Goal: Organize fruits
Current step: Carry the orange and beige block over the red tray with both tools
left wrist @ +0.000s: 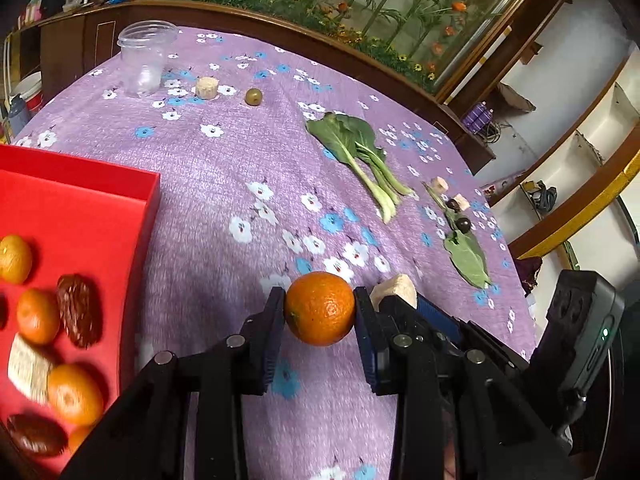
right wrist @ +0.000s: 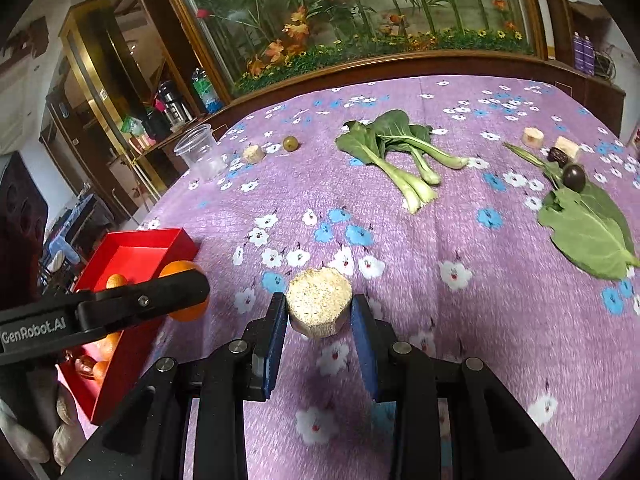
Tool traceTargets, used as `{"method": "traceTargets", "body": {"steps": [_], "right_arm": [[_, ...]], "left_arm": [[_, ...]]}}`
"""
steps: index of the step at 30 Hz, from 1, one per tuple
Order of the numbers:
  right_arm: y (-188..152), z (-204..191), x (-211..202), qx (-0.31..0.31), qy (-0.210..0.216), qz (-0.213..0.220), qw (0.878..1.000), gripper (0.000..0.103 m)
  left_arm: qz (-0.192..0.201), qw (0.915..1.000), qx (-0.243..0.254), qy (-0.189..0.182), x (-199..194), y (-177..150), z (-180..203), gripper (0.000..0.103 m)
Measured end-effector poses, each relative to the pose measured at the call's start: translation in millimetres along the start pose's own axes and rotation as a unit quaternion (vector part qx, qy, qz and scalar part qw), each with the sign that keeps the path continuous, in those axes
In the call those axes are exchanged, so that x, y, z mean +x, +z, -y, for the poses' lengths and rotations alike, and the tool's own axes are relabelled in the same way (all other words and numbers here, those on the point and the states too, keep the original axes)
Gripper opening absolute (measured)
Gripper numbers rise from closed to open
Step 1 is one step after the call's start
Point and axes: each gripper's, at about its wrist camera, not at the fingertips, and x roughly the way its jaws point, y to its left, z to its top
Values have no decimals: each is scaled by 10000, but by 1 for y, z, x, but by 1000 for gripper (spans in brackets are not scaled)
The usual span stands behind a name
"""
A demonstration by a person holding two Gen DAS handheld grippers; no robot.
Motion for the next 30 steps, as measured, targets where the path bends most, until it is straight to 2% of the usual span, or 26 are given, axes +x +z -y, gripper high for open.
{"method": "traceTargets", "body": {"steps": [15,30], "right_arm": [[-25,5,-44,472,112,206,9986,35],[-40,-34,-76,233,230,399,9987,35]], "left_arm": [[89,9997,-82,-217,-35,-39,0,32],[395,9980,-298,-385,-82,-63,-21,33]]}}
